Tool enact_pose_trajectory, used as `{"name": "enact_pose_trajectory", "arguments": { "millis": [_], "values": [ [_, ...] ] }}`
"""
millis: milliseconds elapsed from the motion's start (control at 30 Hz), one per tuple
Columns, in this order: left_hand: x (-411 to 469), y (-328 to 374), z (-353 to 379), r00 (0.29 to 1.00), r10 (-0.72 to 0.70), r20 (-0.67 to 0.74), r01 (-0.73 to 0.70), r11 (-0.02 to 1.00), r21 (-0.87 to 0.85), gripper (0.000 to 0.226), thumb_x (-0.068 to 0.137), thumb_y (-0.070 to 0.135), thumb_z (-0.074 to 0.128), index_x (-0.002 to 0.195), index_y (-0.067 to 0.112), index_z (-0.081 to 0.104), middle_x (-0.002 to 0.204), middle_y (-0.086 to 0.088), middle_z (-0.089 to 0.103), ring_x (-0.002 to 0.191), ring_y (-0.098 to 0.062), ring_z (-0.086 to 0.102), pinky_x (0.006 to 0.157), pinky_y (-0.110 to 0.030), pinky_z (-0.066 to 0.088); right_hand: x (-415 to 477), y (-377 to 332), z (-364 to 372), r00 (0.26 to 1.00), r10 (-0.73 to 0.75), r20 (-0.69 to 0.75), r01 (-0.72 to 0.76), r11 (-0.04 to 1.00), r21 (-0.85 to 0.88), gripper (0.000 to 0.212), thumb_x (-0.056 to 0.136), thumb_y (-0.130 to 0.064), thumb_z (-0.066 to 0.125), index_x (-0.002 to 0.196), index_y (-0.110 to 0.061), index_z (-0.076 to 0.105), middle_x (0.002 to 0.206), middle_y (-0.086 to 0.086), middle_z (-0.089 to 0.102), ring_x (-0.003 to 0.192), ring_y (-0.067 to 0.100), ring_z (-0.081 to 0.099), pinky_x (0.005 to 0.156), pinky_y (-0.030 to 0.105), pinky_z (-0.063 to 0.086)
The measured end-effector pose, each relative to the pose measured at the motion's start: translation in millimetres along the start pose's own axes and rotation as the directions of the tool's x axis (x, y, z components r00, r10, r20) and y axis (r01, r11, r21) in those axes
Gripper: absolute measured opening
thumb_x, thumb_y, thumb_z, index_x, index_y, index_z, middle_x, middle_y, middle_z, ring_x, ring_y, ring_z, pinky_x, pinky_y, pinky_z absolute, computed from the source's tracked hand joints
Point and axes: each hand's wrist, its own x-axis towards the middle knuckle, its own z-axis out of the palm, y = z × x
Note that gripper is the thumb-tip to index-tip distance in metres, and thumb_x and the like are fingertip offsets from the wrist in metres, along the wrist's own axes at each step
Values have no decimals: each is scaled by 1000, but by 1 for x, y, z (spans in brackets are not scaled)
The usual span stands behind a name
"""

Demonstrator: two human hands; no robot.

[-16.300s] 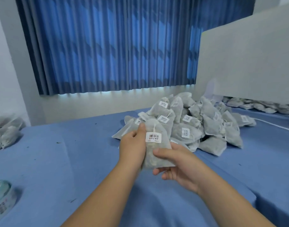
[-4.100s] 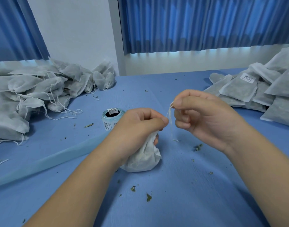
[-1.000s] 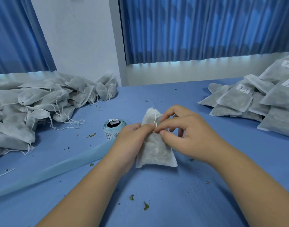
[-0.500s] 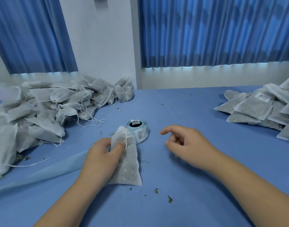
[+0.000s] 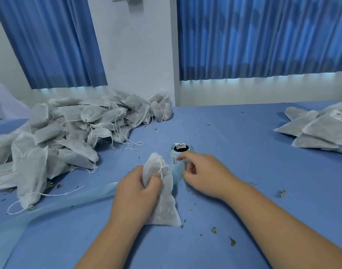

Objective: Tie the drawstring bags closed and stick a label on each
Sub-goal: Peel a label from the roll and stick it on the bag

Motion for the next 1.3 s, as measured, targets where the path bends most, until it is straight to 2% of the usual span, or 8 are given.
{"name": "enact_pose_trajectory", "arguments": {
  "millis": [133,333,600,700,867,1033,1200,1300],
  "values": [
    [-3,2,-5,998,3,66,3,996,-90,29,87,31,63,68,12,54,57,8,54,52,-3,46,50,-15,37,-3,6,-1,1000,10,-3,-10,1000,21,29,87,-24,54,114,-35,56,73,-15,60,69,0,53,71,30,50],
    [-5,7,-7,991,4,134,10,995,-102,37,70,45,51,73,8,57,72,-2,59,52,-3,45,51,-15,38,1,5,-1,999,-13,-29,13,1000,1,11,87,-27,58,94,-33,53,83,-14,59,67,-7,48,65,21,39],
    [-4,2,-4,996,13,89,-6,996,-87,25,90,22,63,74,4,56,60,-3,53,51,-4,43,50,-16,37,-2,1,0,995,31,-98,-27,999,45,13,83,-25,64,77,-29,54,82,-11,61,66,-1,49,63,19,37],
    [-3,1,-4,997,18,77,-11,996,-92,26,89,23,62,72,5,55,55,9,49,50,-4,42,50,-16,36,-3,0,0,990,80,-114,-64,988,137,13,82,-19,65,75,-27,58,76,-11,62,61,-2,51,59,13,38],
    [-2,-1,-3,997,26,66,-20,995,-93,25,90,22,63,73,6,57,59,2,53,52,-4,44,51,-16,37,-2,1,-2,985,142,-102,-112,962,249,16,82,-14,65,73,-26,61,73,-10,64,60,1,55,57,8,40],
    [-3,0,-3,997,22,74,-13,993,-117,30,87,31,61,72,6,55,54,12,49,50,-3,42,49,-15,36,-3,0,-6,988,132,-85,-106,962,253,20,84,-11,67,73,-27,63,70,-14,59,57,-8,49,59,4,37],
    [-2,-1,-3,997,-5,76,15,992,-126,27,87,28,61,71,7,56,53,13,49,49,-2,42,48,-14,36,-3,0,-9,986,151,-70,-127,953,274,27,85,-6,65,73,-30,62,72,-10,60,67,7,56,62,7,41],
    [-2,-1,-3,997,-36,72,44,992,-118,24,88,26,61,72,9,57,54,12,51,49,-2,44,47,-15,36,-4,-2,-10,983,163,-80,-136,952,275,26,84,-3,63,78,-29,61,70,-11,60,59,-3,51,59,6,39]
  ]
}}
